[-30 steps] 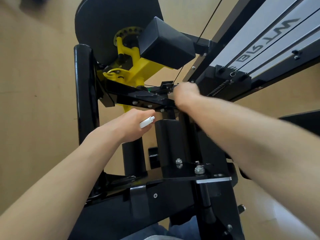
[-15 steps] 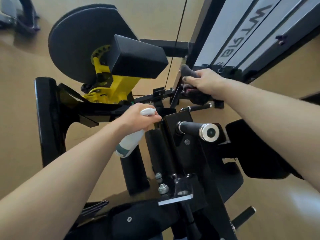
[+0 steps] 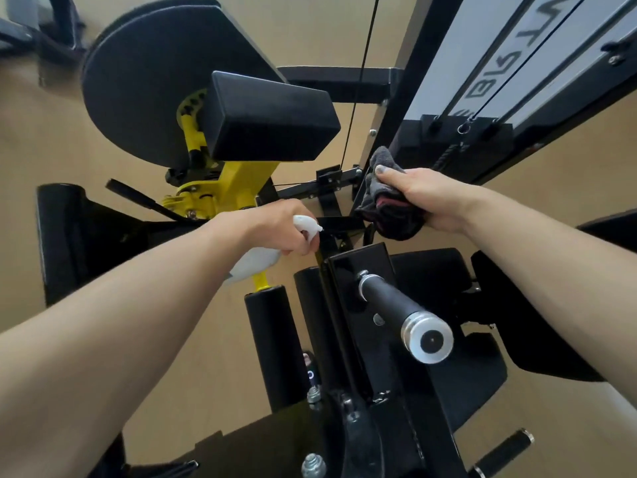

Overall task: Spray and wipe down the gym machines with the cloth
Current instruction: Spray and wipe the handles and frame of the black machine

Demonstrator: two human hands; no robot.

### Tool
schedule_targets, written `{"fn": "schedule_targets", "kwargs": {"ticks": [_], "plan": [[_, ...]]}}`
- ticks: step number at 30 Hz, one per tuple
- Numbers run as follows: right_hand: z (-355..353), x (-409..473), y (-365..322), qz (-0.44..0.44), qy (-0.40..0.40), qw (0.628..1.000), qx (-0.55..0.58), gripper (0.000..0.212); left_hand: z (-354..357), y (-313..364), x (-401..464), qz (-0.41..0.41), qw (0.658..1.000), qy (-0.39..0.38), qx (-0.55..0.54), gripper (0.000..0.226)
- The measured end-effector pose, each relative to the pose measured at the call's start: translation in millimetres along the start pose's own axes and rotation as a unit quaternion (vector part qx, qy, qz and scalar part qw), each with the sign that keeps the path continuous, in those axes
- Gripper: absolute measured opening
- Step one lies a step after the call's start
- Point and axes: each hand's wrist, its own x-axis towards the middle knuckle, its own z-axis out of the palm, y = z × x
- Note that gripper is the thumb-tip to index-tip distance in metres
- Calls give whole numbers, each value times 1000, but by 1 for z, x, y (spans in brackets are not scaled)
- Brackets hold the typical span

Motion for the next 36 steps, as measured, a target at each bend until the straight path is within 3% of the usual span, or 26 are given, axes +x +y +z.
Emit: {"fn": "schedule_targets", "kwargs": {"ticks": [11,17,19,23,28,33,36], "plan": [[15,47,-24,30,-59,997,-32,46,-4,-8,37,-33,995,-91,38,22],[9,51,-24,55,-75,993,-75,46,-5,-14,33,-22,993,-108,44,14],[9,50,-23,62,-66,992,-92,45,-8,-12,30,5,994,-107,37,11],[8,45,-22,66,-54,991,-104,45,-9,-4,26,27,995,-95,18,29],[13,35,-21,65,-90,984,-136,43,0,5,27,26,996,-73,37,20],[38,26,-12,127,-175,948,-234,57,-7,-9,10,17,998,-30,-49,29],[70,17,-15,157,-222,891,-363,67,-8,-26,-11,-8,991,13,-131,35]]}}
